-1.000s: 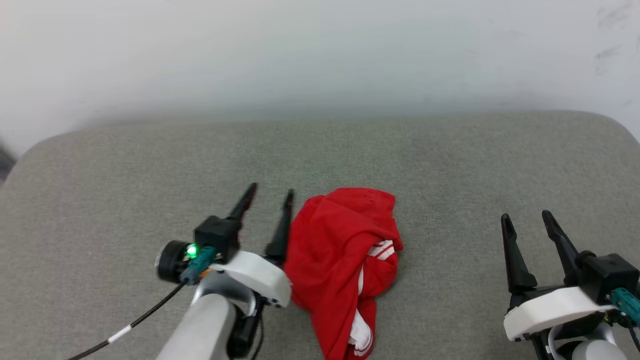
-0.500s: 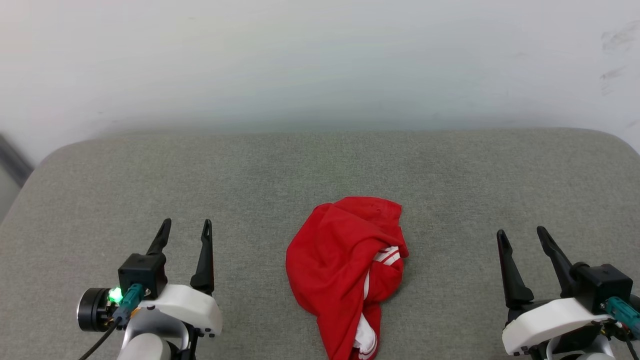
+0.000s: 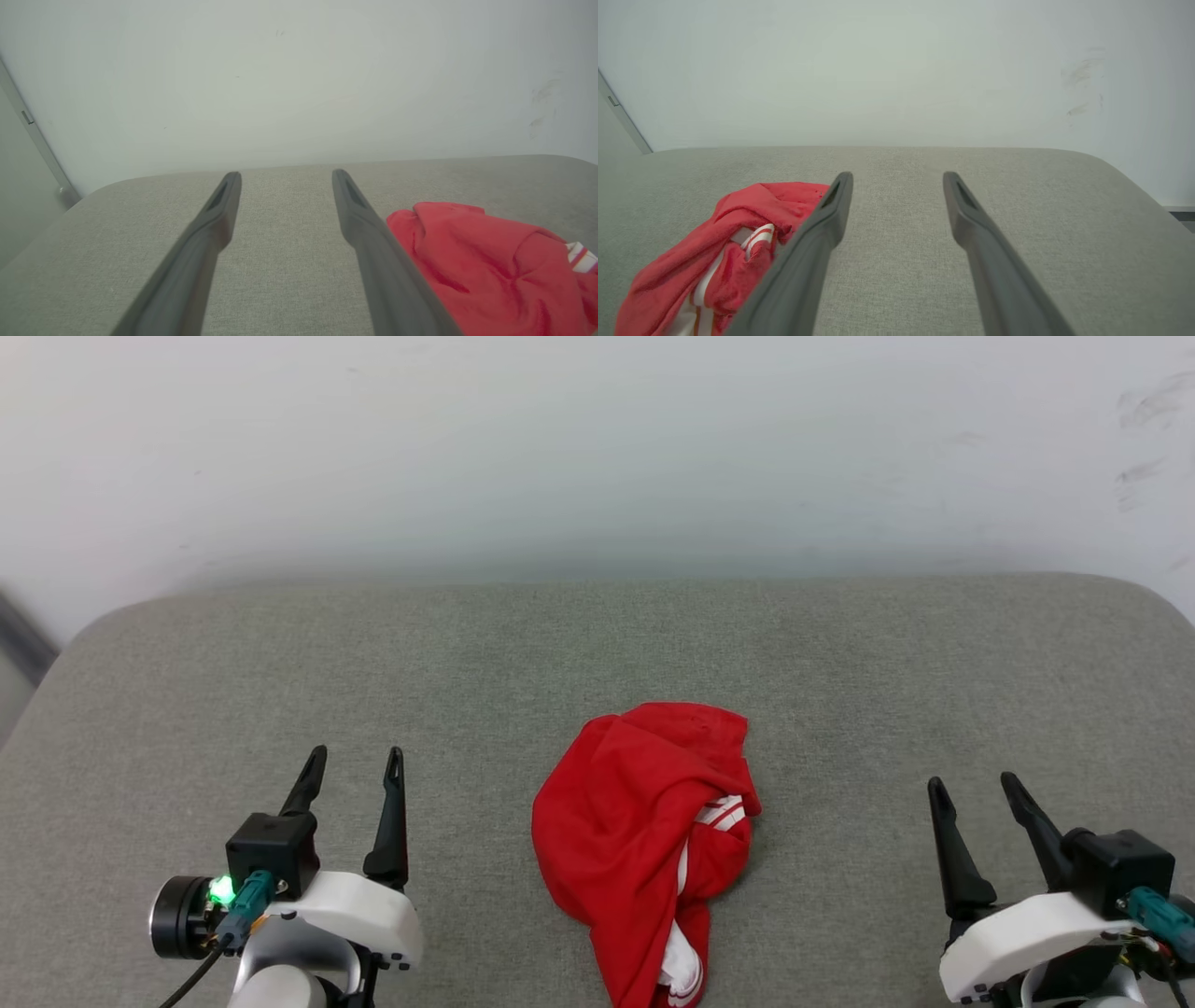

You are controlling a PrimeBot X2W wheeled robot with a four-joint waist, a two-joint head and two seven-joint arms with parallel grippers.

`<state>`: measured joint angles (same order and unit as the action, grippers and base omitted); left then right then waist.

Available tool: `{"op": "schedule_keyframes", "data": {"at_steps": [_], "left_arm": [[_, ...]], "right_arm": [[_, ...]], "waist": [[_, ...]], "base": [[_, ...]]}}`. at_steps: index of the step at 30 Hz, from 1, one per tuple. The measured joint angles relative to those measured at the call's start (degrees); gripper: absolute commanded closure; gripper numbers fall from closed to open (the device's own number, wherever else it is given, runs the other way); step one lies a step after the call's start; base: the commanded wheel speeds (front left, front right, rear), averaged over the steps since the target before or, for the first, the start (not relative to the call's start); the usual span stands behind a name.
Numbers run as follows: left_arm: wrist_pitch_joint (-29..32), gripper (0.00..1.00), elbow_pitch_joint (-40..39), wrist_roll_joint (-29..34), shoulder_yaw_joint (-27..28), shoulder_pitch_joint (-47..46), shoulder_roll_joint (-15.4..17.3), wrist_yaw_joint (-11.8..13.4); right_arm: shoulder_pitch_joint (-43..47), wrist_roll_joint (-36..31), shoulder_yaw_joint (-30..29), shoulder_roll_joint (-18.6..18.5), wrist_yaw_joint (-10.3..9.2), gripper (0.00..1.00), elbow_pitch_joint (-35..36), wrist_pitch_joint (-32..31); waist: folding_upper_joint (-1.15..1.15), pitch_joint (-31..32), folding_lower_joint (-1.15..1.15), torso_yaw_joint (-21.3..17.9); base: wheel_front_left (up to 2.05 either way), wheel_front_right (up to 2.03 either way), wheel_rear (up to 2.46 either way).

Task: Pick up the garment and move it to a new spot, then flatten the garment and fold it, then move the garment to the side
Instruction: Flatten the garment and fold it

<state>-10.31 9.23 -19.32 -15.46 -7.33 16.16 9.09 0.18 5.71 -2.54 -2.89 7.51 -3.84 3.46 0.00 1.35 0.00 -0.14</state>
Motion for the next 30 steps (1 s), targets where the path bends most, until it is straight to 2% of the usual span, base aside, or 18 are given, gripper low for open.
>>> {"op": "schedule_keyframes", "data": {"at_steps": [4,10,17,21,24,30], "left_arm": [[0.05,0.0,-0.55,0.03,-0.33,-0.3,-0.25,0.03],[-0.34,0.0,-2.21,0.02,-1.01,-2.92,-0.96,-0.1],[-1.68,0.0,-2.31,0.16,-2.14,-7.8,-2.14,-1.48],[-2.54,0.0,-1.55,0.49,-3.07,-10.26,-3.07,-2.2],[-3.04,0.0,-0.68,0.76,-3.67,-11.45,-3.78,-2.59],[-3.83,0.0,1.05,0.93,-4.16,-12.83,-4.52,-3.2]], "right_arm": [[-1.8,-0.1,-1.57,0.0,-0.01,0.0,-2.2,-2.15],[-10.62,1.89,-2.07,-0.05,-0.01,0.0,-7.17,-10.2],[-23.89,7.92,4.61,-4.37,-0.01,0.0,-13.54,-28.07],[-28.15,10.89,9.22,-6.98,-0.01,0.0,-16.55,-37.75],[-29.59,13.24,12.27,-7.78,-0.01,0.0,-19.01,-42.29],[-31.64,16.64,15.89,-8.98,-0.01,0.0,-23.39,-46.08]], "waist": [[0.0,-0.73,0.0,0.6],[0.0,-4.01,0.0,1.93],[0.0,-10.17,0.01,4.4],[0.0,-13.25,0.01,6.44],[0.0,-15.13,0.01,8.03],[0.0,-17.7,0.01,10.23]], "base": [[0.0,0.0,0.0],[0.0,0.0,0.0],[0.0,0.0,0.0],[0.0,0.0,0.0],[0.0,0.0,0.0],[0.0,0.0,0.0]]}}
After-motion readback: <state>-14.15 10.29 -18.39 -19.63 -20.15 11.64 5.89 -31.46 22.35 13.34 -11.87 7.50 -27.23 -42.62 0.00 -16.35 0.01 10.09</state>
